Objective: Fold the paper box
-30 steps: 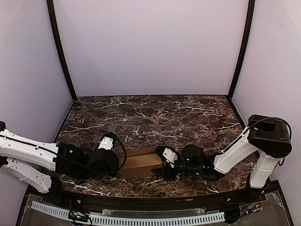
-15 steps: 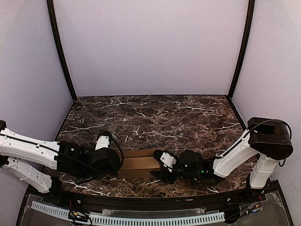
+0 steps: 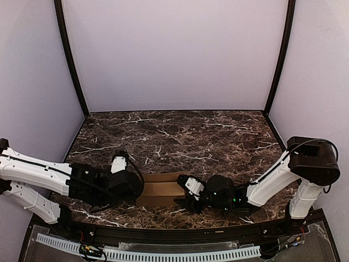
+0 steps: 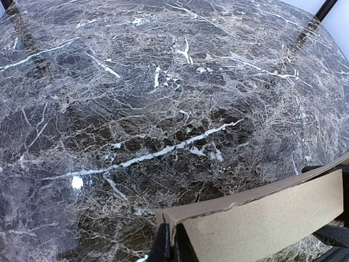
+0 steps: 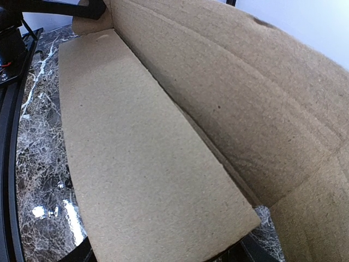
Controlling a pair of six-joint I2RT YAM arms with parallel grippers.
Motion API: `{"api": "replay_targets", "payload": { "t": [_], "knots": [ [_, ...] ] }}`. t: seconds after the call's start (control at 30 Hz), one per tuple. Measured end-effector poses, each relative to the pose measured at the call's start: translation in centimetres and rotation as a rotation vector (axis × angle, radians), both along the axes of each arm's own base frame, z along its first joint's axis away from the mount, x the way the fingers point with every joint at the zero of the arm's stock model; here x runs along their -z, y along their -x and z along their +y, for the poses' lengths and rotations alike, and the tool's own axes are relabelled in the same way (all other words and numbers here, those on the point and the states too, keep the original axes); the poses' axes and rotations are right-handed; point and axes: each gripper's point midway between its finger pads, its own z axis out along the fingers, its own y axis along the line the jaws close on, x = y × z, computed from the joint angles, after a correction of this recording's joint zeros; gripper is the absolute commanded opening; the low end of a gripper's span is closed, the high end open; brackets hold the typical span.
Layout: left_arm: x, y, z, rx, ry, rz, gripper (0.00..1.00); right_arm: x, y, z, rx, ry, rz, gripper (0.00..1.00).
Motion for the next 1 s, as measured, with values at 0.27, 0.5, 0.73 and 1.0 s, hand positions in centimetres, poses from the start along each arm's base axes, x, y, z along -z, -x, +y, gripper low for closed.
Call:
{"api": "replay_targets", "payload": {
  "t": [0.27,0.5,0.73,1.0],
  "knots": [
    [0.0,-0.02,-0.02,-0.018,0.017,0.004,0.01,0.0,0.0,0.01,0.0,0.0,-0.001,0.59],
    [0.04,-0.15,0.0,-0.032,0.026,0.009,0.01,0.03,0.01,0.05,0.002,-0.002,-0.003,0.59],
    [0.22,-0.37,-0.03,-0.05,0.026,0.0,0.01,0.02,0.0,0.06,0.003,-0.005,-0.004,0.59],
    [0.34,-0.66,-0.18,-0.054,0.013,-0.023,0.01,0.04,0.06,-0.06,0.004,-0.008,-0.007,0.6]
  ]
}}
